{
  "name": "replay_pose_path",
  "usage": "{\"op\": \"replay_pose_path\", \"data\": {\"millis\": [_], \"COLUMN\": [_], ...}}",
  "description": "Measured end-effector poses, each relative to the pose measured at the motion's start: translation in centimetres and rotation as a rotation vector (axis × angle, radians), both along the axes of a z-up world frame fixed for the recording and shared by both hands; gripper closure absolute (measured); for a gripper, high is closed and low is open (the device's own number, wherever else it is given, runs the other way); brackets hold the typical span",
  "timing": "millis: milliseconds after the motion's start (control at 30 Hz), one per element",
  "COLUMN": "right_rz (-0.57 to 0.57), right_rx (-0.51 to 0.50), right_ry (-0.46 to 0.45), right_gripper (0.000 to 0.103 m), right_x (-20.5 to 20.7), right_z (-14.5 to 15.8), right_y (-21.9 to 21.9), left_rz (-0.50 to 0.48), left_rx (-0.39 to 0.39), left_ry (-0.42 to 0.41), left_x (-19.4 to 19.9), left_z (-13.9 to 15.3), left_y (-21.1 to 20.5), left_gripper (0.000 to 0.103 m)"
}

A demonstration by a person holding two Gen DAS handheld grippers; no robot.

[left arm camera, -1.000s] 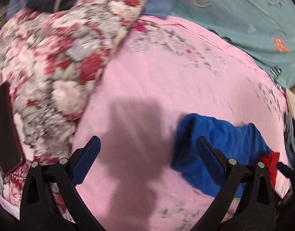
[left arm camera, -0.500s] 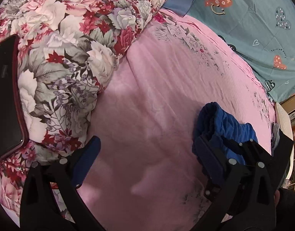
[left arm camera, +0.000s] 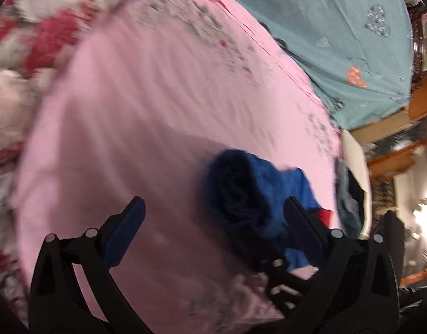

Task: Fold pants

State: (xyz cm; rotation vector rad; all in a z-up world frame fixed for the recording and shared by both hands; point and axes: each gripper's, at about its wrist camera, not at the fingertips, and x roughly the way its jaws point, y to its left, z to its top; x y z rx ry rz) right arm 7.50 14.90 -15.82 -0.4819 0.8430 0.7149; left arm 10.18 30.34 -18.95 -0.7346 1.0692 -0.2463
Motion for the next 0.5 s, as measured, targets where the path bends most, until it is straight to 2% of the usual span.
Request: {"op": "replay_pose_path", "data": {"millis": [133, 200, 267, 300, 367, 400, 500], "right_rz": [-0.009, -0.013, -0.016, -0.021, -0.063, -0.076, -0.053], "right_rx": [0.009, 0.011, 0.012, 0.01, -0.016, -0.02, -0.068], "right_ry": [-0.024, -0.038, -0.057, -0.055, -0.111, -0.15, -0.216], "right_gripper": [0.086, 0.086, 0.085, 0.08, 0.057, 0.042, 0.042], "right_x": [-0.7, -0.9, -1.4, -1.6, -2.4, -2.8, -4.0], "right_z": [0.1, 0.1, 0.1, 0.0, 0.1, 0.3, 0.0], "right_y": [-0.1, -0.2, -0.3, -0.5, -0.9, -1.1, -0.6], "left_rz": [-0.116, -0.147, -0.166, -0.179, -0.188, -0.19, -0.172], "left_rx": [-0.1, -0.157, -0.203, -0.215, -0.191, -0.187, -0.24], "left_ry": [0.109, 0.133, 0.128, 0.117, 0.114, 0.119, 0.143], "left_x": [3.4, 4.3, 4.8, 4.9, 5.1, 5.2, 5.3], "left_z": [-3.2, -4.2, -4.5, -4.4, -4.2, -4.3, -4.3], "left_y": [-2.6, -3.5, -4.3, -4.7, -5.2, -5.2, -4.9], "left_gripper": [0.002, 0.003, 0.011, 0.026, 0.032, 0.035, 0.037]}}
